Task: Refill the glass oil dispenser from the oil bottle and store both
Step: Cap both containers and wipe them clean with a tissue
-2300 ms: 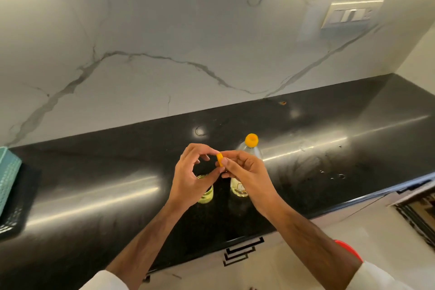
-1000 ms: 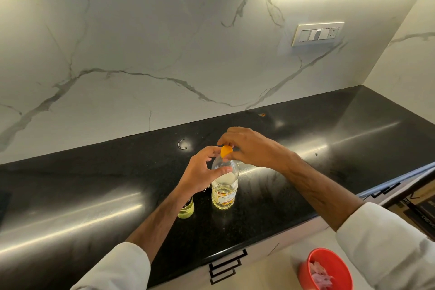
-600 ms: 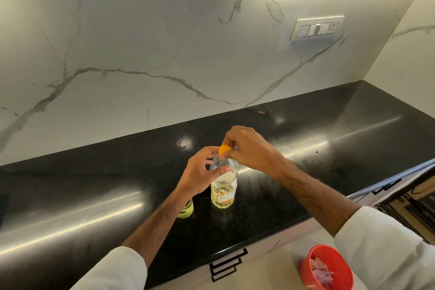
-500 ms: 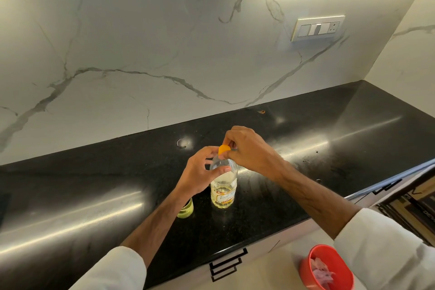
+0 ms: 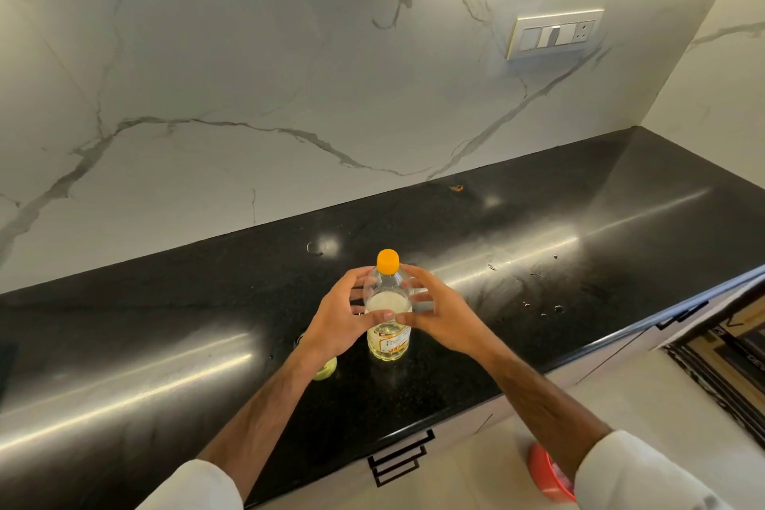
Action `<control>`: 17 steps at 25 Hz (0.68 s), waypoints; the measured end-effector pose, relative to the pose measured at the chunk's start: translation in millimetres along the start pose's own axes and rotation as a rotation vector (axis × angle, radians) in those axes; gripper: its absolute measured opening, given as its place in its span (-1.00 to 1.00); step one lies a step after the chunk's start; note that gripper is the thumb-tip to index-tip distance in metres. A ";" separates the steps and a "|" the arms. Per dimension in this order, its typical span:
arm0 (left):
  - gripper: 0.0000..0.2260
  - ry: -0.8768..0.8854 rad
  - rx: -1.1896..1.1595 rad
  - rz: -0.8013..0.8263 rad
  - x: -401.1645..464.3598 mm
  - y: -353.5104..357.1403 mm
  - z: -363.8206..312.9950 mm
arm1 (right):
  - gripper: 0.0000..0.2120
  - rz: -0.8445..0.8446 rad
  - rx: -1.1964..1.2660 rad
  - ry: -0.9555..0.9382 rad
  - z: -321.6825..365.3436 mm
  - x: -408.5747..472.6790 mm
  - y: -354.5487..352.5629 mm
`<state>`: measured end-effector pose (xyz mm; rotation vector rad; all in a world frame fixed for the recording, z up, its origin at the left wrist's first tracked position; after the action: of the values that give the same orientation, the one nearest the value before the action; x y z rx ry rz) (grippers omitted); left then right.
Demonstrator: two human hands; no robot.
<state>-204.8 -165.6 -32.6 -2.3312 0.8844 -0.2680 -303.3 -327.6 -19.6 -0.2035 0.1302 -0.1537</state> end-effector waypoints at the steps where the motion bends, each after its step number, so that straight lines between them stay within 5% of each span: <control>1: -0.41 0.004 0.001 -0.015 1.9 0.7 -2.6 | -0.28 -0.011 0.004 -0.004 0.7 1.0 -2.4; 17: -0.25 0.068 0.031 0.051 44.9 50.1 -35.4 | -0.32 -0.217 -0.018 0.014 -40.3 -2.8 -74.2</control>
<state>-211.2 -241.3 -37.1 -2.2794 0.9654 -0.3391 -322.1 -406.6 -42.7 -0.2347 0.1237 -0.3696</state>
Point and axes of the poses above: each hand's wrist, its own x-axis towards the middle knuckle, its own y-axis out of the palm, z = x × y, the point moved 5 cm from there along x, towards the middle knuckle, and after that the axes turned 13 degrees about x, right-handed, at the moved point
